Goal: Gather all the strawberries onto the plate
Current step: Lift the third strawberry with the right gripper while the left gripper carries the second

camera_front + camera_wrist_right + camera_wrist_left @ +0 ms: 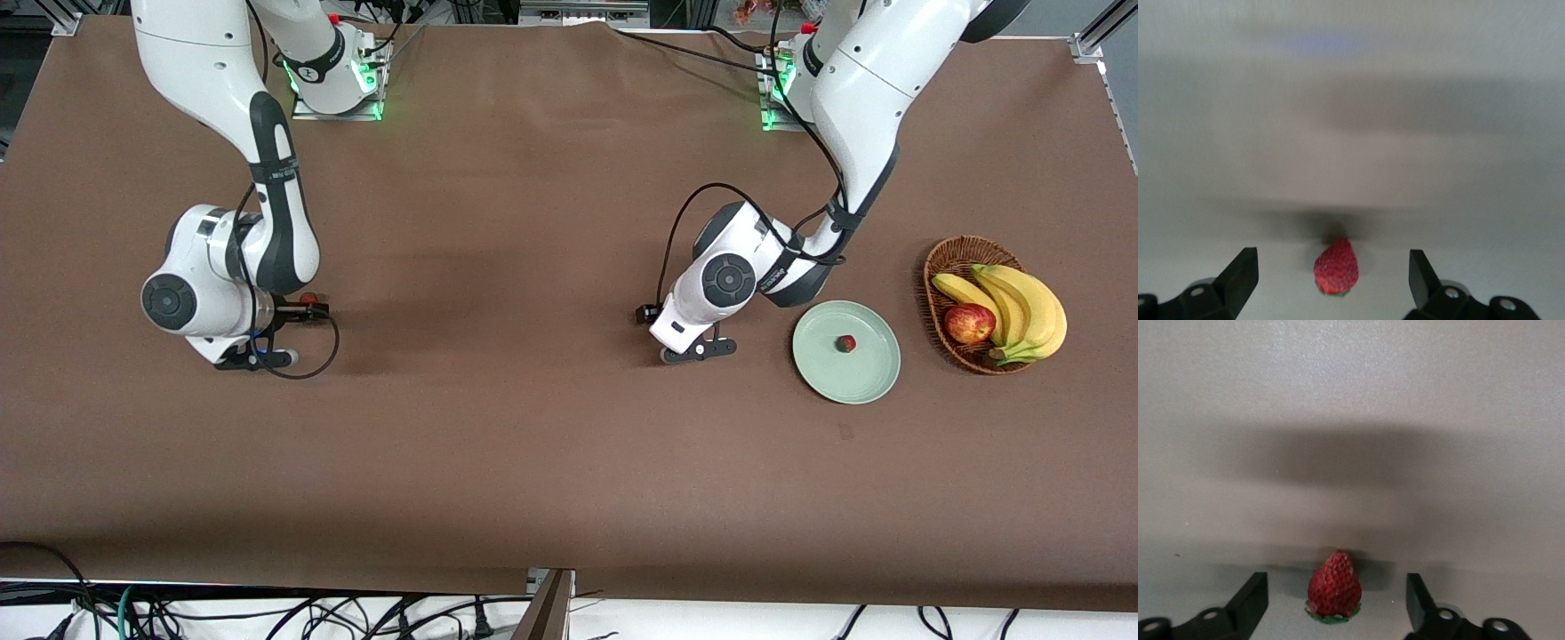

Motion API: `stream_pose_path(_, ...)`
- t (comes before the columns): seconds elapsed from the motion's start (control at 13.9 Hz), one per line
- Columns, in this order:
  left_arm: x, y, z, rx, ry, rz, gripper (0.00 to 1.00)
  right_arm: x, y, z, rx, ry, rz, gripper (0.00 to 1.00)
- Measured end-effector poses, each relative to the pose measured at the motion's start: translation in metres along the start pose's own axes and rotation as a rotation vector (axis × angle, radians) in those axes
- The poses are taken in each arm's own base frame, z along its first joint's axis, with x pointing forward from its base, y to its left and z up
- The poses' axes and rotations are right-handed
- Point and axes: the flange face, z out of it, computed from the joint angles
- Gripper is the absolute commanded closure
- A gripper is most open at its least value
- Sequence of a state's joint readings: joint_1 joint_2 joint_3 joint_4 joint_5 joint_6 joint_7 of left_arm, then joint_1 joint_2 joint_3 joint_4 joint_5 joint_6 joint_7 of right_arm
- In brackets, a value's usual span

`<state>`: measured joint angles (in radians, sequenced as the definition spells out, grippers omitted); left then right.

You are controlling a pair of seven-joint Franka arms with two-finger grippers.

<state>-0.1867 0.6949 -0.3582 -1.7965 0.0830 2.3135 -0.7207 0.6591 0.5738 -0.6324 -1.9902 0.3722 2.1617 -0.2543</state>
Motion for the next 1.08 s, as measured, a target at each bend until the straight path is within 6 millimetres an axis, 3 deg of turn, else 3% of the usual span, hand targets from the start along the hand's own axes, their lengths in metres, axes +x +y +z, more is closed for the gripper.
stream_pose_path(0.07,0.000,0.000,0.000,0.000,0.000,0.000,0.72,-0.007,-0.002,0.004,0.004,-0.001,-0.001,0.00)
stream_pose_path(0.29,0.003,-0.003,-0.001,0.002,0.001,-0.006,0.84,-0.020,-0.002,0.014,0.007,0.000,0.001,0.02)
stream_pose_path(0.36,0.004,-0.005,-0.002,0.001,0.002,-0.009,0.90,-0.023,-0.001,0.018,0.006,0.001,0.004,0.10)
stream_pose_path(0.65,0.010,-0.009,-0.011,0.017,-0.009,-0.019,0.90,-0.027,0.000,0.023,0.002,0.003,0.007,0.38)
stream_pose_path(0.79,0.018,-0.015,-0.038,0.057,-0.036,-0.032,0.90,-0.027,0.000,0.024,0.001,0.003,0.006,0.48)
stream_pose_path(1.01,0.028,-0.024,-0.082,0.170,-0.009,0.000,0.87,-0.027,0.000,0.024,0.001,0.003,0.006,0.48)
stream_pose_path(1.08,0.030,-0.027,-0.092,0.219,0.005,0.016,0.87,-0.027,0.000,0.024,0.000,0.005,0.006,0.56)
